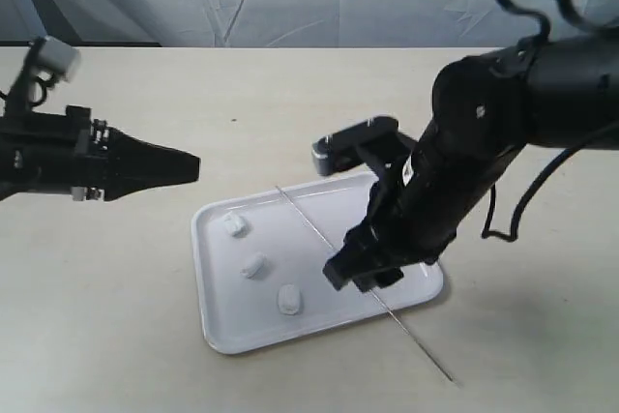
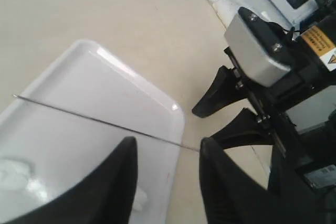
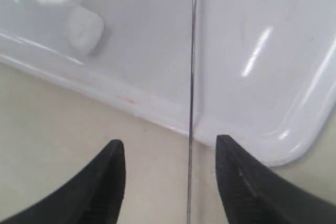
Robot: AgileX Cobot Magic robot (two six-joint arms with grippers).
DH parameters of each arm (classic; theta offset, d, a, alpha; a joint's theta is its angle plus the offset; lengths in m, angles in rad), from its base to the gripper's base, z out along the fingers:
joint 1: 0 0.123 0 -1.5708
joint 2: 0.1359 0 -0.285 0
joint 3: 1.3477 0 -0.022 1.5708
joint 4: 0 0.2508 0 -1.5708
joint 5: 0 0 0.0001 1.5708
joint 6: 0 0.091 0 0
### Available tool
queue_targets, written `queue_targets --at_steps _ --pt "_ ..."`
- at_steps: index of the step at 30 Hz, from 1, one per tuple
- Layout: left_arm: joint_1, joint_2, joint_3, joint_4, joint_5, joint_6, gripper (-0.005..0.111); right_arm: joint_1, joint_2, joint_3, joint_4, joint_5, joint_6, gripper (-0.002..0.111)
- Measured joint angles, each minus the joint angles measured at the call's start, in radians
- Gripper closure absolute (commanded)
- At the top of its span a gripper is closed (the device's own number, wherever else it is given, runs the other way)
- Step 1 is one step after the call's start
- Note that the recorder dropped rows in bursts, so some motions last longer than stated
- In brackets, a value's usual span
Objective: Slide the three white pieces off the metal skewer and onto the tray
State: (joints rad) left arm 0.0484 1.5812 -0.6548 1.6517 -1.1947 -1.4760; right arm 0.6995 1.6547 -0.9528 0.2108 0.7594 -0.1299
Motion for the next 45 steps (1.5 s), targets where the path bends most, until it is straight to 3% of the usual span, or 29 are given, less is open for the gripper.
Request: queue_targets --at_steps 7,16,25,29,34,37,41,45 --pt "0.115 -0.287 0.029 0.009 -0.012 0.055 0.069 0.0 -0.171 -0.054 -0.046 -0.086 -0.006 0.058" --pt "0.163 -0.799 0.109 0.025 -0.017 0.038 0.069 0.007 -0.409 -0.045 -0.067 -0.233 -0.027 0.058" --pt "0.163 -1.281 0.233 0.08 -0.028 -0.156 0.069 0.054 -0.775 0.272 -0.089 -0.481 -0.03 0.058" --pt "0.163 -1.349 0.275 0.09 0.002 -0.201 0.069 0.054 -0.948 0.416 -0.094 -0.517 -0.03 0.058" --pt "0.163 -1.36 0.396 0.103 0.372 -0.332 0.069 0.054 -1.158 0.54 -0.091 -0.448 -0.03 0.058" --pt "0.163 -1.36 0.454 0.103 0.503 -0.388 0.069 0.054 -1.176 0.544 -0.052 -0.438 -0.028 0.058" --pt "0.163 -1.36 0.541 0.103 0.528 -0.535 0.069 0.054 -1.178 0.544 -0.046 -0.438 -0.028 0.058" --pt "0.163 -1.36 0.551 0.103 0.518 -0.595 0.069 0.054 -1.178 0.544 -0.046 -0.438 -0.028 0.058"
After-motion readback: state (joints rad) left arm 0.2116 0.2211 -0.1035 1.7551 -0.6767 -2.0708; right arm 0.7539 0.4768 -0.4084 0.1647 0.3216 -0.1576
